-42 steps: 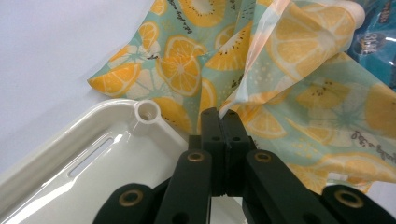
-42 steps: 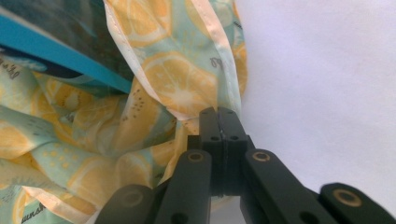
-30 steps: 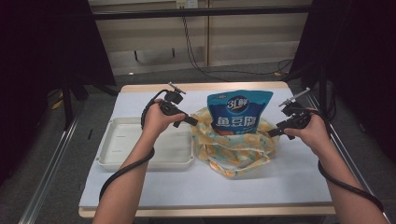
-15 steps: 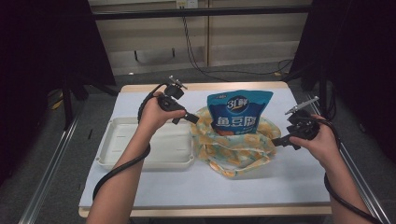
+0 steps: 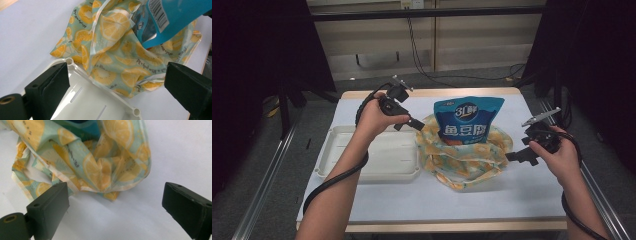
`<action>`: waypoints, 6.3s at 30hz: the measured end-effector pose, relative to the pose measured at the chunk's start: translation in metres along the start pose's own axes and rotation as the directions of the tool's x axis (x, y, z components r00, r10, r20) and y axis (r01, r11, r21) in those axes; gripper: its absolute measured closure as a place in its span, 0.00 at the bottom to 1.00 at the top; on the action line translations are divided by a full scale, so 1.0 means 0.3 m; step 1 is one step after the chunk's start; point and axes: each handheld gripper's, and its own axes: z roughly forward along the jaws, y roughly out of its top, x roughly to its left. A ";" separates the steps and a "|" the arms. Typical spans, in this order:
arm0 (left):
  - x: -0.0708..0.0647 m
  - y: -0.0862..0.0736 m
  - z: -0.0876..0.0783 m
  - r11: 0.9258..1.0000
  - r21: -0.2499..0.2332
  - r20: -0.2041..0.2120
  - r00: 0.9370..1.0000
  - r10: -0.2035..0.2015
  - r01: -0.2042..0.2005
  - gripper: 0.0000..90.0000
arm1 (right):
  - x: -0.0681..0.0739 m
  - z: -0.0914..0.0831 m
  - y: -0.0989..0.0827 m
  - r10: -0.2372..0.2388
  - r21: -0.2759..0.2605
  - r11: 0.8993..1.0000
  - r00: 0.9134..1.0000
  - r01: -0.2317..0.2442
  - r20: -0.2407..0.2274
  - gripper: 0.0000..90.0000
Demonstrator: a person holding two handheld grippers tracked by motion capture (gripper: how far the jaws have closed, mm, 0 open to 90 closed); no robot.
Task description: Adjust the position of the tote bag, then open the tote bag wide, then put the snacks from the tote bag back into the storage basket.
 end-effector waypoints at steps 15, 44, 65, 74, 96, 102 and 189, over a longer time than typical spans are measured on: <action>-0.060 0.060 -0.036 0.996 0.046 0.022 0.997 0.078 -0.079 0.07 | -0.001 0.032 -0.028 -0.001 0.027 1.000 1.000 0.001 -0.006 0.08; -0.159 0.260 -0.017 0.986 0.060 0.060 0.986 0.154 -0.158 0.08 | -0.003 0.005 -0.063 0.015 0.016 1.000 1.000 -0.015 -0.012 0.08; -0.225 0.383 0.070 0.953 0.064 0.114 0.951 0.289 -0.297 0.34 | -0.010 -0.006 -0.072 0.022 -0.004 1.000 1.000 -0.022 -0.017 0.08; -0.224 0.400 0.116 0.945 0.078 0.139 0.942 0.306 -0.318 0.55 | -0.013 -0.005 -0.075 0.027 -0.001 1.000 1.000 -0.027 -0.014 0.08; -0.236 0.404 0.160 0.922 0.133 0.166 0.926 0.340 -0.363 0.91 | -0.016 0.003 -0.079 0.027 0.005 1.000 1.000 -0.027 -0.012 0.09; -0.242 0.414 0.160 0.912 0.157 0.162 0.921 0.354 -0.379 1.00 | -0.016 0.005 -0.080 0.026 0.006 1.000 1.000 -0.025 -0.015 0.09; -0.109 0.206 -0.509 0.965 0.059 0.109 0.962 0.249 -0.256 1.00 | 0.016 -0.005 -0.074 0.008 -0.005 1.000 1.000 -0.008 -0.022 0.09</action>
